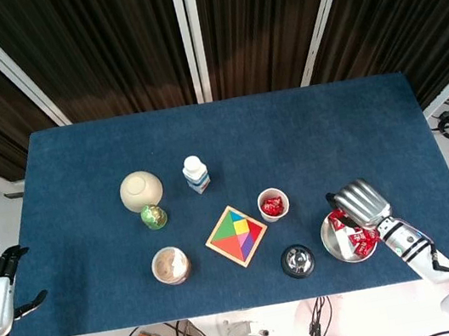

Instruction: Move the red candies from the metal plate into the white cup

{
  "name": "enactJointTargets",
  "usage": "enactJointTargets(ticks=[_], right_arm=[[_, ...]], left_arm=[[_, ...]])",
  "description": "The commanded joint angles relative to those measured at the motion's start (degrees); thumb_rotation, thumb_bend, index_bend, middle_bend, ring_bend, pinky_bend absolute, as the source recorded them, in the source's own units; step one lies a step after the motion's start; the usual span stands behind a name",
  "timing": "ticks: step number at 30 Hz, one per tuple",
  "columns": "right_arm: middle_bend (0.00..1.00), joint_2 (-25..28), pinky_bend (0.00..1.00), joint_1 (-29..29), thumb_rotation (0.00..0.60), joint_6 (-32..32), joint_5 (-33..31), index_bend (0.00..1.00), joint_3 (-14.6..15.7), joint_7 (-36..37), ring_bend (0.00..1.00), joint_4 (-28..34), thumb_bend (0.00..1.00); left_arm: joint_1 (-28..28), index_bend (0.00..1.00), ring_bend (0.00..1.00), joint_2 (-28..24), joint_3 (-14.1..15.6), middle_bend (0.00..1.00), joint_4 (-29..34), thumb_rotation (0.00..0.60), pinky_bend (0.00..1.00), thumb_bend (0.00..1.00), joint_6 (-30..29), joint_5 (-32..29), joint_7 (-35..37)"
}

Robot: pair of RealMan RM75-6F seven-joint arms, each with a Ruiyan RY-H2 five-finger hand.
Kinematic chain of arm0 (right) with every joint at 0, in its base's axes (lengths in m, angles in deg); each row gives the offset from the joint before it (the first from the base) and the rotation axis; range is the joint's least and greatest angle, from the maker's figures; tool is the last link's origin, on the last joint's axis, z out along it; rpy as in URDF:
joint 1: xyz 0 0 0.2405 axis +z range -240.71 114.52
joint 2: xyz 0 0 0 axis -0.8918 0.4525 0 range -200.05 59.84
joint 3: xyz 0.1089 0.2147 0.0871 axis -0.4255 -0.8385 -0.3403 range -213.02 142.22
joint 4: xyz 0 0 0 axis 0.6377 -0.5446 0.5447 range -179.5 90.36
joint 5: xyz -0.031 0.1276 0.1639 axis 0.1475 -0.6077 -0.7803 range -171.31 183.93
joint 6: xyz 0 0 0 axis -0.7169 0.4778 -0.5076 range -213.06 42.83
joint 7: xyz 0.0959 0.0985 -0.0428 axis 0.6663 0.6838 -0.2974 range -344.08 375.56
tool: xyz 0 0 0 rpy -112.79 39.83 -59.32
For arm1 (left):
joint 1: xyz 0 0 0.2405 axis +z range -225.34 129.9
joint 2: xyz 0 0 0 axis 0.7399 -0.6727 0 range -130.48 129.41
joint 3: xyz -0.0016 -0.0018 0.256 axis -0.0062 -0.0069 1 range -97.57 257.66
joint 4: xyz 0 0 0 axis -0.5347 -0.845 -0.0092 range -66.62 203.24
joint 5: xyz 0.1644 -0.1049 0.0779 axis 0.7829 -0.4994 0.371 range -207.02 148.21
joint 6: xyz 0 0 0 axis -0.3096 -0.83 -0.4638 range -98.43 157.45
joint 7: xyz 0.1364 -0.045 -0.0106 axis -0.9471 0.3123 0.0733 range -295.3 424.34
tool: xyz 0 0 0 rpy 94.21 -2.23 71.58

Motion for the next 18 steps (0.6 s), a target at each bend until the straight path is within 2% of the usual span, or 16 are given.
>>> enactJointTargets(ticks=[1,5,8,12,18], right_arm=[[0.86,1.44,1.0,3.1,0.6,0.16,0.98,0.65,-3.75,1.7,1.0,4.03,0.53],[0.86,0.28,1.0,7.81,0.6,-4.52,-2.13,0.64,-7.55,-0.53,1.0,6.25,0.53],[0.86,-1.79,1.0,10.58,0.6,-8.06,-5.24,0.63,-8.77,-3.27,1.0,6.54,0.53],[0.86,-4.44,1.0,12.9,0.6,-11.07,-9.0,0.6,-9.14,-6.29,1.0,5.38,0.53],[0.86,-7.17,1.0,14.56,0.6,-12.38,-12.24,0.54,-8.89,-8.19,1.0,3.17,0.52]], left_arm=[[-0.13,0.21,0.0,0.0,-0.1,0.17,0.08,0.6,0.0,0.02,0.02,0.05,-0.03],[-0.41,0.21,0.0,-0.13,-0.2,0.17,0.37,0.6,0.0,0.02,0.27,0.09,-0.44],[-0.44,0.21,0.0,-0.35,-0.29,0.17,0.66,0.6,0.0,0.02,0.2,0.03,-0.65],[-0.35,0.21,0.0,-0.5,-0.22,0.17,0.79,0.6,0.0,0.02,0.3,-0.22,-0.77],[-0.21,0.21,0.0,-0.43,-0.08,0.17,0.53,0.6,0.0,0.02,0.4,-0.44,-0.6]])
